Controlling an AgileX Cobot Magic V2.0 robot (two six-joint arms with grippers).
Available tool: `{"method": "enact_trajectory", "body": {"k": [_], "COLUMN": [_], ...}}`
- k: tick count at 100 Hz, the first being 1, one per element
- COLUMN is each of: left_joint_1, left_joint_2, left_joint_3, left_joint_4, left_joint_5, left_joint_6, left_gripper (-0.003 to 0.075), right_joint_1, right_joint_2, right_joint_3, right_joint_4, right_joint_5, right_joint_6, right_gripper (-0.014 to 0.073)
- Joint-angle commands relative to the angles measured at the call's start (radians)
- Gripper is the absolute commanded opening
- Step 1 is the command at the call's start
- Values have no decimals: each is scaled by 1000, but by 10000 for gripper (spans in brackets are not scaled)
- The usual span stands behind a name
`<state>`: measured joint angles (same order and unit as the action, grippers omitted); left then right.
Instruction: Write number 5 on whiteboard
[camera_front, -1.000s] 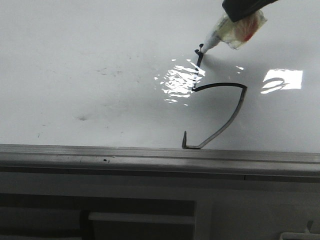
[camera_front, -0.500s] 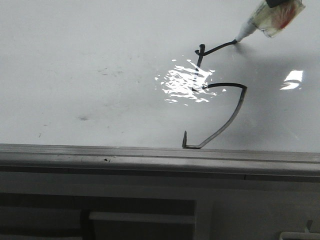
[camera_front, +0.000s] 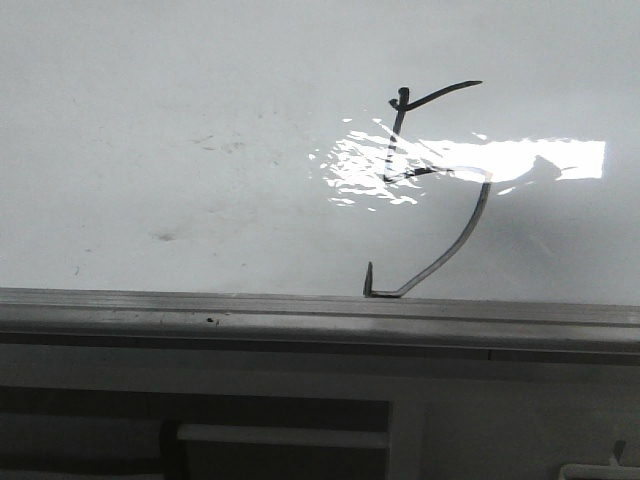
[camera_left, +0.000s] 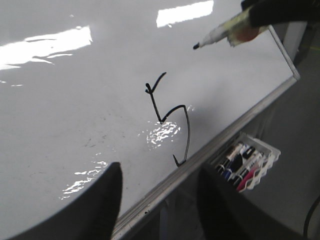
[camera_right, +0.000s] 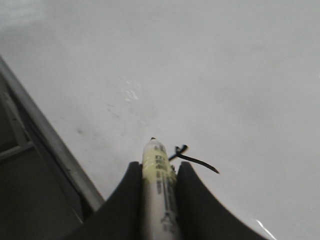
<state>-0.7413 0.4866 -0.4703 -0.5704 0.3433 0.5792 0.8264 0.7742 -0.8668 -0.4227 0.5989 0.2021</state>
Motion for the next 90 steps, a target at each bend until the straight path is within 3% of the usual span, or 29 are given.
{"method": "enact_trajectory", "body": {"k": [1,20,36,58,90], "left_joint_1": [4,4,-34,-161,-187], "left_joint_2": [78,307,462,603,711], "left_joint_3": [-94,-249,-358,-396,-396], "left_joint_4": [-11,-45,-118,-121,-134], "left_joint_5": [-11,129,226,150,80], "left_joint_6": [87,272,401,438,437], "left_gripper": [442,440,440,440,438], "right_joint_1": [79,222,256,256,256], "right_joint_2": [-14,54,118,141,141], "right_joint_3": [-28,15,16,16,28], "right_joint_4": [-29,-31,-33,-22,19], "right_joint_5": [-43,-36,-84,-130,-81], "right_joint_6": [-10,-128,-127,-127,-127], "right_gripper": [-63,-64,-64,-64,-64]}}
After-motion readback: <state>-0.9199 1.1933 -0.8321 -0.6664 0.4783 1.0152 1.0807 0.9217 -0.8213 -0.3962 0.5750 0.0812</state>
